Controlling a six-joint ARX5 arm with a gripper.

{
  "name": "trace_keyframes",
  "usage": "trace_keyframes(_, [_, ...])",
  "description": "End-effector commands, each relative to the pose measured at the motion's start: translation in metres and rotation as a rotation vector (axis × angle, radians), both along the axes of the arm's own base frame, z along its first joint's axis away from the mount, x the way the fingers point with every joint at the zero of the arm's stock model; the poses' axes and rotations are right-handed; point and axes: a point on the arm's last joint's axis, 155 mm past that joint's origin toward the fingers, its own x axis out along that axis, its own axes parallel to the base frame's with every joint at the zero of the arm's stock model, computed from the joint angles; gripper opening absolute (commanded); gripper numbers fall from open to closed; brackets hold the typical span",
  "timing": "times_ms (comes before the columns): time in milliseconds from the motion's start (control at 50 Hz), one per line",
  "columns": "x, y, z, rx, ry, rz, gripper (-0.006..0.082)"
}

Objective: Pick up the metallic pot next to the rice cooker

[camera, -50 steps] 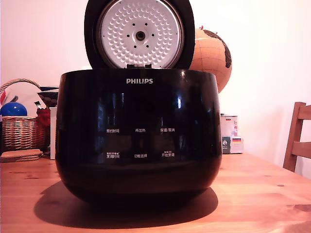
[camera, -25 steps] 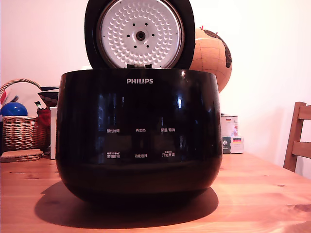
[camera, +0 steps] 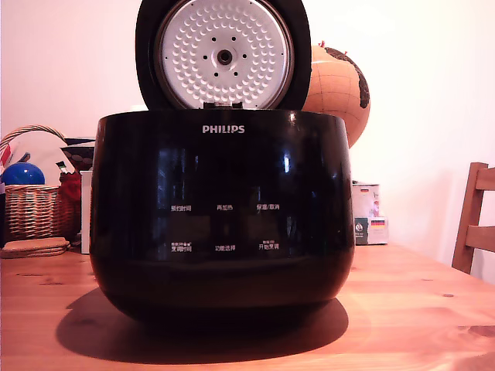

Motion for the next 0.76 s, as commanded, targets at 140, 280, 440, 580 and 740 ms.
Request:
trace_keyframes(140, [0.022,-0.016,0.040,-0.010,-0.153,-0.065,-0.0021])
trace_keyframes(280, [0.029,-0.028,0.060,-0.016,-0.213,-0.118,-0.0021])
trace_keyframes(440, [0.032,-0.044,0.074,-0.036,-0.256,-0.177,-0.0022])
trace_keyframes(580, [0.031,-0.052,0.076,-0.044,-0.263,-0.203,-0.0021])
trace_keyframes(740, [0.031,-0.053,0.076,-0.046,-0.264,-0.202,-0.0021])
